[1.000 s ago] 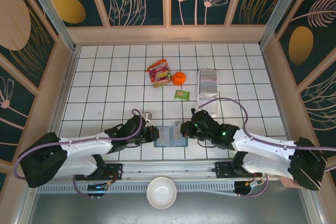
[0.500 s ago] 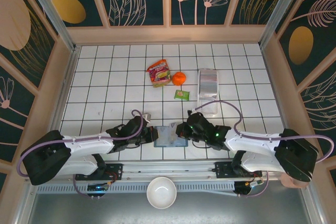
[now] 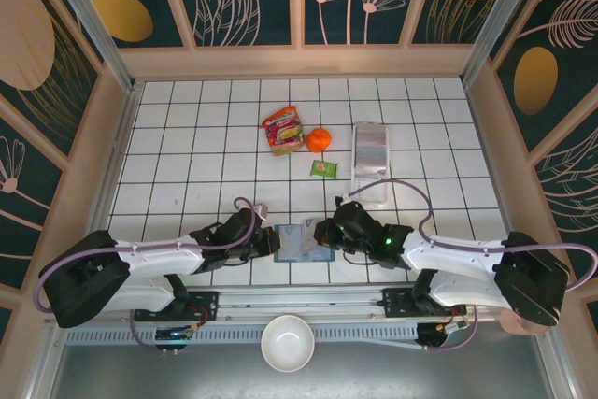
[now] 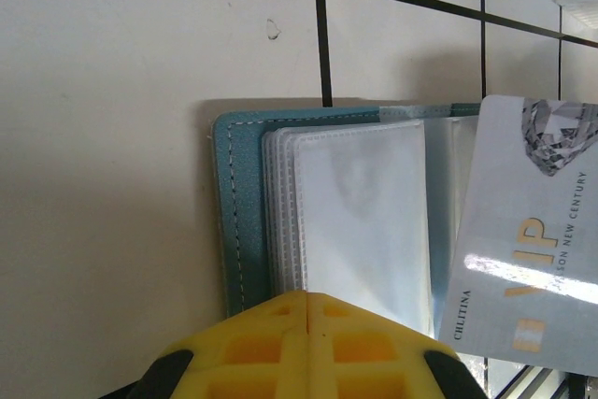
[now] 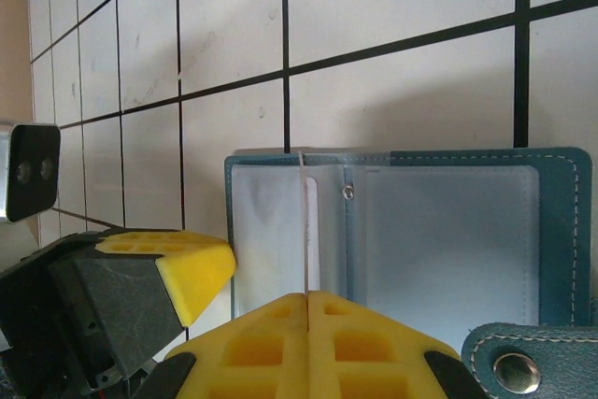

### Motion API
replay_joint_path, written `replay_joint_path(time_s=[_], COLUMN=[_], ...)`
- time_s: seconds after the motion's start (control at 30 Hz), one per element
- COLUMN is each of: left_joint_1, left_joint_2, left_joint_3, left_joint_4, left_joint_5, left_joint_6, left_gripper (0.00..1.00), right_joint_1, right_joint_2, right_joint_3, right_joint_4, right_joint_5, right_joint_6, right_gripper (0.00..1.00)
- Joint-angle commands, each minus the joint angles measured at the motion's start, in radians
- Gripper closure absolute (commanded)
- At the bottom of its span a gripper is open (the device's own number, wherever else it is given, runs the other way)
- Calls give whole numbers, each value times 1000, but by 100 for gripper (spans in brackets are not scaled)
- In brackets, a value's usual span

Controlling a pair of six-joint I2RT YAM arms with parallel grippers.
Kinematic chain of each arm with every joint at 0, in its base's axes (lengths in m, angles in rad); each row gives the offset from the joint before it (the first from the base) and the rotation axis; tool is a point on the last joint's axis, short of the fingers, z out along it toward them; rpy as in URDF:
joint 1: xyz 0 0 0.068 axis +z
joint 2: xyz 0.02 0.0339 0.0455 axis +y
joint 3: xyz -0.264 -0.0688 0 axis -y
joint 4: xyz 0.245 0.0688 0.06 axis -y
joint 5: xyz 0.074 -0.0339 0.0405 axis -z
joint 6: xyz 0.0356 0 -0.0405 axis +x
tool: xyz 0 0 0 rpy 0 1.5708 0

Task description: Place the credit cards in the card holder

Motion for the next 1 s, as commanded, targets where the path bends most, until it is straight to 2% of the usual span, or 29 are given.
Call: replay_joint_path(time_s=[0.0, 0.2, 0.8, 0.97], left_joint_1=[-7, -7, -7, -7], left_joint_2=[10, 18, 23, 24], left_joint_3=[-13, -10, -11, -11], left_joint_4=[15, 17, 14, 6], left_joint_5=[-9, -9, -7, -15], left_joint_6=[-7, -4, -6, -7], left_gripper=[98, 99, 100, 100], right_joint_1=[7, 7, 10, 13], right_joint_2=[-12, 0, 71, 71], right_joint_3=[-2, -2, -32, -49], right_joint_4=[-30, -42, 85, 96], right_joint_5=[38, 48, 11, -39], right_joint_6=[15, 17, 37, 41], right_gripper=[100, 100, 100, 100])
